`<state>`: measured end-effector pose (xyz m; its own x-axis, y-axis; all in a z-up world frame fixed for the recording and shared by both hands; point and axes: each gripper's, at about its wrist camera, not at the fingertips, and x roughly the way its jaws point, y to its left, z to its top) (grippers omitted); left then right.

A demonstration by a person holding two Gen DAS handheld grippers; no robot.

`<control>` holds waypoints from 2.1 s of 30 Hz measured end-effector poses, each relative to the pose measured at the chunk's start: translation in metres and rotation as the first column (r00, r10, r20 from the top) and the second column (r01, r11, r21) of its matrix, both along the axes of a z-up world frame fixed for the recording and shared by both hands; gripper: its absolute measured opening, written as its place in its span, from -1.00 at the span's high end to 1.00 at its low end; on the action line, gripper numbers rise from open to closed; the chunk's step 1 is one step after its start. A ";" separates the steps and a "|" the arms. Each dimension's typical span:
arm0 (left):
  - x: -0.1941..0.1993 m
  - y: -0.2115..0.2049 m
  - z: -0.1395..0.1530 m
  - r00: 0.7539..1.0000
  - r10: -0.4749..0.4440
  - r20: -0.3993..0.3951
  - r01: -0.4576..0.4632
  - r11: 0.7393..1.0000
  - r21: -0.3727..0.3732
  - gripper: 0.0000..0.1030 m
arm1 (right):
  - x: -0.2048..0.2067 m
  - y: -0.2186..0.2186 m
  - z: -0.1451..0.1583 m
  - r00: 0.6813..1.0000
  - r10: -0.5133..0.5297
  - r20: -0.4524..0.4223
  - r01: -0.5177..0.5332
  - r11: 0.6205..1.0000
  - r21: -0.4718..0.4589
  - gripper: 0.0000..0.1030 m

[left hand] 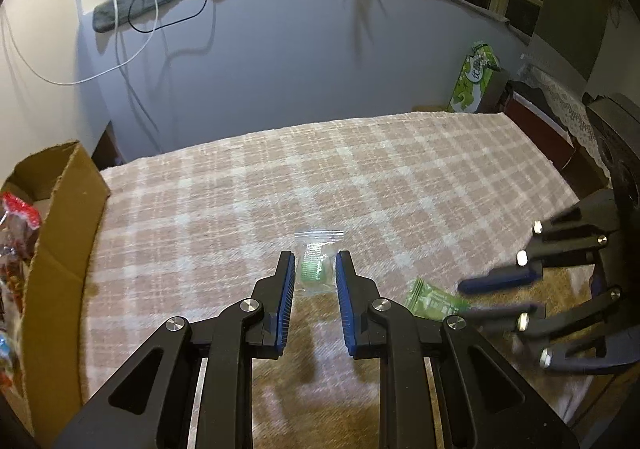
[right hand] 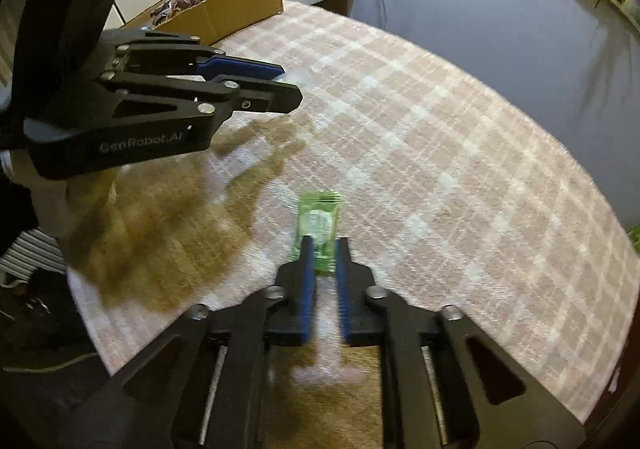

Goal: Organize snacks
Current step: 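Grasp the green wrapped candy with the right gripper, then carry the green candy over the box and open the right gripper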

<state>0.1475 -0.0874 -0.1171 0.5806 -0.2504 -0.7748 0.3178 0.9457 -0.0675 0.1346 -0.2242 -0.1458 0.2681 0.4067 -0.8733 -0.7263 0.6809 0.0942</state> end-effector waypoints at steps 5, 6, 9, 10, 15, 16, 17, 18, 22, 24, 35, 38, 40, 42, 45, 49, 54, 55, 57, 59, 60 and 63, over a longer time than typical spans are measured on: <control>-0.003 0.005 0.002 1.000 0.008 0.009 -0.008 1.000 -0.001 0.63 | 0.005 0.015 -0.004 0.999 0.008 0.036 -0.006 0.999 -0.045 -0.06; -0.004 0.006 0.004 1.000 0.010 0.012 -0.010 1.000 0.000 0.63 | 0.006 0.017 -0.006 1.000 0.011 0.029 -0.009 0.999 -0.046 0.16; -0.006 0.010 0.007 1.000 0.016 0.022 -0.016 1.000 0.005 0.63 | 0.006 0.023 -0.010 0.998 0.026 0.049 -0.022 0.997 -0.077 0.51; -0.007 0.012 0.008 0.999 0.020 0.027 -0.020 1.000 0.003 0.63 | 0.006 0.025 -0.010 0.998 0.029 0.050 -0.025 0.996 -0.082 0.57; -0.014 0.020 0.017 0.998 0.034 0.052 -0.034 0.999 -0.011 0.63 | 0.002 0.025 -0.007 0.998 0.021 0.057 -0.016 0.996 -0.086 0.58; -0.017 0.022 0.019 0.998 0.036 0.060 -0.036 0.999 -0.012 0.63 | 0.002 0.024 -0.004 0.998 0.009 0.063 -0.004 0.997 -0.077 0.58; -0.019 0.024 0.021 0.997 0.039 0.068 -0.039 0.999 -0.012 0.63 | 0.002 0.024 -0.002 0.998 0.002 0.066 0.002 0.998 -0.068 0.58; -0.022 0.027 0.024 0.996 0.044 0.075 -0.043 0.999 -0.013 0.63 | 0.002 0.024 0.002 0.998 -0.005 0.068 0.009 0.998 -0.055 0.58; -0.031 0.041 0.035 0.992 0.068 0.106 -0.065 0.998 -0.024 0.63 | 0.001 0.028 0.025 0.996 -0.023 0.086 0.023 1.000 0.006 0.58; -0.035 0.051 0.041 0.989 0.084 0.121 -0.081 0.996 -0.030 0.63 | 0.001 0.035 0.037 0.995 -0.026 0.098 0.022 0.999 0.039 0.58; -0.058 0.113 0.064 0.964 0.195 0.182 -0.189 0.981 -0.052 0.63 | 0.008 0.104 0.084 0.984 -0.012 0.176 -0.020 0.984 0.180 0.58; -0.061 0.131 0.068 0.954 0.229 0.192 -0.223 0.973 -0.055 0.63 | 0.012 0.122 0.092 0.983 -0.002 0.184 -0.038 0.977 0.210 0.58; -0.062 0.142 0.069 0.949 0.249 0.195 -0.243 0.968 -0.058 0.63 | 0.013 0.136 0.096 0.982 0.008 0.189 -0.051 0.974 0.223 0.58; -0.062 0.154 0.070 0.941 0.273 0.200 -0.265 0.962 -0.065 0.63 | 0.015 0.149 0.100 0.979 0.015 0.202 -0.063 0.970 0.234 0.58; -0.062 0.168 0.069 0.931 0.303 0.201 -0.295 0.953 -0.070 0.63 | 0.017 0.170 0.105 0.976 0.026 0.215 -0.080 0.966 0.247 0.58; -0.062 0.188 0.066 0.919 0.341 0.197 -0.333 0.940 -0.075 0.63 | 0.021 0.199 0.110 0.974 0.043 0.224 -0.103 0.959 0.264 0.58; -0.064 0.207 0.063 0.906 0.376 0.192 -0.369 0.926 -0.072 0.63 | 0.026 0.230 0.110 0.975 0.069 0.213 -0.128 0.952 0.280 0.58; -0.065 0.210 0.062 0.904 0.383 0.190 -0.377 0.924 -0.069 0.63 | 0.026 0.236 0.108 0.975 0.080 0.209 -0.137 0.951 0.278 0.58; -0.065 0.217 0.060 0.900 0.394 0.185 -0.389 0.919 -0.066 0.63 | 0.027 0.247 0.105 0.974 0.094 0.205 -0.149 0.952 0.268 0.58; -0.064 0.224 0.057 0.897 0.406 0.177 -0.401 0.914 -0.062 0.63 | 0.028 0.256 0.100 0.974 0.108 0.201 -0.159 0.954 0.256 0.58; -0.063 0.225 0.057 0.896 0.409 0.173 -0.404 0.913 -0.061 0.63 | 0.028 0.259 0.098 0.974 0.113 0.198 -0.162 0.954 0.251 0.58; -0.060 0.231 0.054 0.893 0.418 0.166 -0.415 0.908 -0.051 0.63 | 0.036 0.270 0.094 0.976 0.117 0.182 -0.159 0.959 0.236 0.58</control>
<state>0.0873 0.1435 -0.0627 0.7557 0.0332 -0.6541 -0.0973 0.9933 -0.0620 0.1701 0.0457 -0.0519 0.3259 0.6475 -0.6889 -0.8309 0.5437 0.1179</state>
